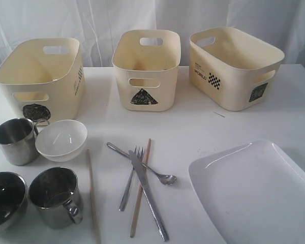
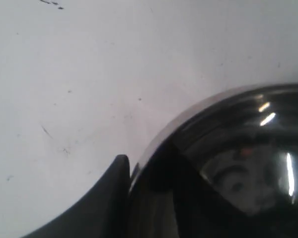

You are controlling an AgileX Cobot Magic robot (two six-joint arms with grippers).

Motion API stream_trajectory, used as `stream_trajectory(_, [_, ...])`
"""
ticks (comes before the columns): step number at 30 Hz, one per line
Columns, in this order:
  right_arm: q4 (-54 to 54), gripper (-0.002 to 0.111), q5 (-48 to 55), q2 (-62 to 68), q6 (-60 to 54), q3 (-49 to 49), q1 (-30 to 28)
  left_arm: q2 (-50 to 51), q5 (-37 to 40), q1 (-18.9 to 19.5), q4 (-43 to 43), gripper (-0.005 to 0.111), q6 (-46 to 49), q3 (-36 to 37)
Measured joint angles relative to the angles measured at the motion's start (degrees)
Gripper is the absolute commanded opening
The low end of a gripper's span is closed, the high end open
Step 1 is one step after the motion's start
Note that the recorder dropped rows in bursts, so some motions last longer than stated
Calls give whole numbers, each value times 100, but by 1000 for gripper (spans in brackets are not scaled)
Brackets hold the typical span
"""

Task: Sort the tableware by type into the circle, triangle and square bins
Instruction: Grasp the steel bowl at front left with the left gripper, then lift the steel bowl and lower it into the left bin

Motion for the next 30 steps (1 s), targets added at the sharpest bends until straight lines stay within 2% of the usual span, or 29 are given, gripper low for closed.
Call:
stream_trajectory(2, [0, 0, 0, 0, 0, 0, 0, -18, 123, 0, -44, 1, 5, -14])
stream_trajectory(3, [0, 0, 0, 0, 0, 0, 0, -31, 216, 0, -44, 0, 5, -54])
stream_trajectory(6, [0, 0, 0, 0, 0, 0, 0, -145, 701, 0, 53, 0, -2, -272])
stream_trajectory(12, [0, 0, 0, 0, 0, 0, 0, -686, 2175, 0, 823, 0, -59, -1104])
stream_trajectory(14, [0, 0, 0, 0, 0, 0, 0, -989, 2603, 0, 865, 0, -79, -1570])
stream_trajectory(15, [0, 0, 0, 0, 0, 0, 0, -1307, 2861, 0, 897, 0, -83, -2078])
stream_trajectory(16, [0, 0, 0, 0, 0, 0, 0, -1432, 2863, 0, 896, 0, -83, -2327])
stream_trajectory(17, [0, 0, 0, 0, 0, 0, 0, -1706, 2486, 0, 896, 0, -93, -2752])
stream_trajectory(18, [0, 0, 0, 0, 0, 0, 0, -1795, 2127, 0, 837, 0, -107, -2869])
stream_trajectory(19, [0, 0, 0, 0, 0, 0, 0, -1909, 744, 0, 392, 0, -150, -3016])
stream_trajectory(20, [0, 0, 0, 0, 0, 0, 0, -1919, -94, -12, 101, 0, -172, -3042])
stream_trajectory(21, [0, 0, 0, 0, 0, 0, 0, -1788, -1780, -130, -635, 0, -195, -3056])
stream_trajectory(22, [0, 0, 0, 0, 0, 0, 0, -1581, -3034, -295, -975, 0, -239, -3077])
stream_trajectory(24, [0, 0, 0, 0, 0, 0, 0, -986, -4666, -487, -861, 0, -669, -3093])
stream_trajectory(25, [0, 0, 0, 0, 0, 0, 0, -730, -5027, -530, -498, 0, -1043, -3135])
stream_trajectory(27, [0, 0, 0, 0, 0, 0, 0, 198, -5337, -597, 975, 0, -1936, -3269])
stream_trajectory(28, [0, 0, 0, 0, 0, 0, 0, 733, -5379, -619, 2018, 0, -2313, -3312])
stream_trajectory(30, [0, 0, 0, 0, 0, 0, 0, 1365, -5407, -647, 2799, 0, -2459, -3312])
